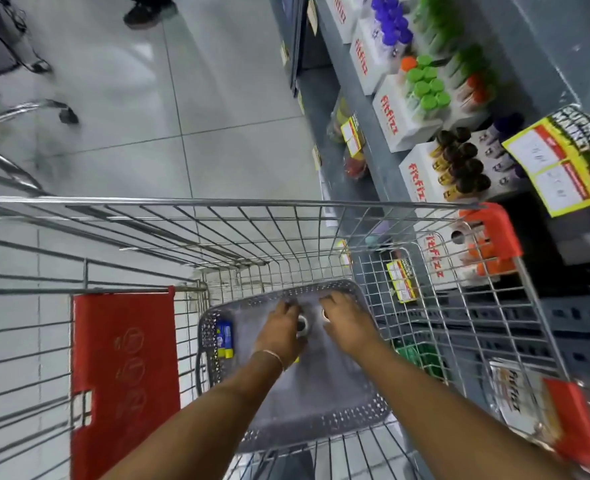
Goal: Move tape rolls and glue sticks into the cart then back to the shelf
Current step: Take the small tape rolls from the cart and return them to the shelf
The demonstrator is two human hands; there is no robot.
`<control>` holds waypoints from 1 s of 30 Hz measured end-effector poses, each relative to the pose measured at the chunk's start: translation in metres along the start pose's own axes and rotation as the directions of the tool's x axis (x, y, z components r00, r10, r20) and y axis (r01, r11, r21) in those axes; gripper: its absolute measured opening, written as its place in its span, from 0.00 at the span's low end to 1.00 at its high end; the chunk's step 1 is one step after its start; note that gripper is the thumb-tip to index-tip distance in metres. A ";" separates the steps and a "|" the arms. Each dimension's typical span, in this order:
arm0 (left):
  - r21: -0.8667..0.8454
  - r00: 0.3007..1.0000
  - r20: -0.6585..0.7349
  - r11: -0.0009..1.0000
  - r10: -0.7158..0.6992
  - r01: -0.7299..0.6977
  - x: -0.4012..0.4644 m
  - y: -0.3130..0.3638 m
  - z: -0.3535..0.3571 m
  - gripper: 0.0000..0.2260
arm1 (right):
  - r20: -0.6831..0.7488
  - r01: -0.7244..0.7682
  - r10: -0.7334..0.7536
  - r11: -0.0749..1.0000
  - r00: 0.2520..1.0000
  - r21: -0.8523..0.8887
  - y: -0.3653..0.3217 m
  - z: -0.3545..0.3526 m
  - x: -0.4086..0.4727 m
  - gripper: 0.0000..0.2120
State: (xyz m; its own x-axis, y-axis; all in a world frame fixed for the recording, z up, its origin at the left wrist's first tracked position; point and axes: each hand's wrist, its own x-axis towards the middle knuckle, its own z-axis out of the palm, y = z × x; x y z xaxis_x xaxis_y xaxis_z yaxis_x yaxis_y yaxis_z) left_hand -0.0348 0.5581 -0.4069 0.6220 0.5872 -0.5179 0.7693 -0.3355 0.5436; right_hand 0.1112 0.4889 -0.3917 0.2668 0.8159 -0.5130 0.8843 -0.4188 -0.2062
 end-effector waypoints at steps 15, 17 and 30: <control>-0.120 0.885 -0.259 0.896 0.387 -0.427 -0.123 0.145 -0.112 0.21 | -0.449 0.113 0.103 0.897 0.887 0.427 -0.002 -0.160 -0.205 0.23; -0.145 0.851 -0.268 0.855 0.451 -0.498 -0.156 0.187 -0.115 0.23 | -0.499 0.110 0.168 0.869 0.850 0.482 0.008 -0.177 -0.259 0.23; -0.255 0.421 -0.153 0.376 0.894 -0.891 -0.327 0.453 0.008 0.23 | -0.708 -0.048 0.581 0.785 0.402 0.617 0.125 -0.181 -0.608 0.25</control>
State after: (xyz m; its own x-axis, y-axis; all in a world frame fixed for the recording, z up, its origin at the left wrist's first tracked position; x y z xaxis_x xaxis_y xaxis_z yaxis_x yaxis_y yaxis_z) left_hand 0.1111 0.2079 0.0030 0.9276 0.0604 0.3687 -0.3015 -0.4618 0.8342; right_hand 0.1287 0.0125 0.0452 0.8921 0.3666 0.2640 0.4452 -0.6140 -0.6518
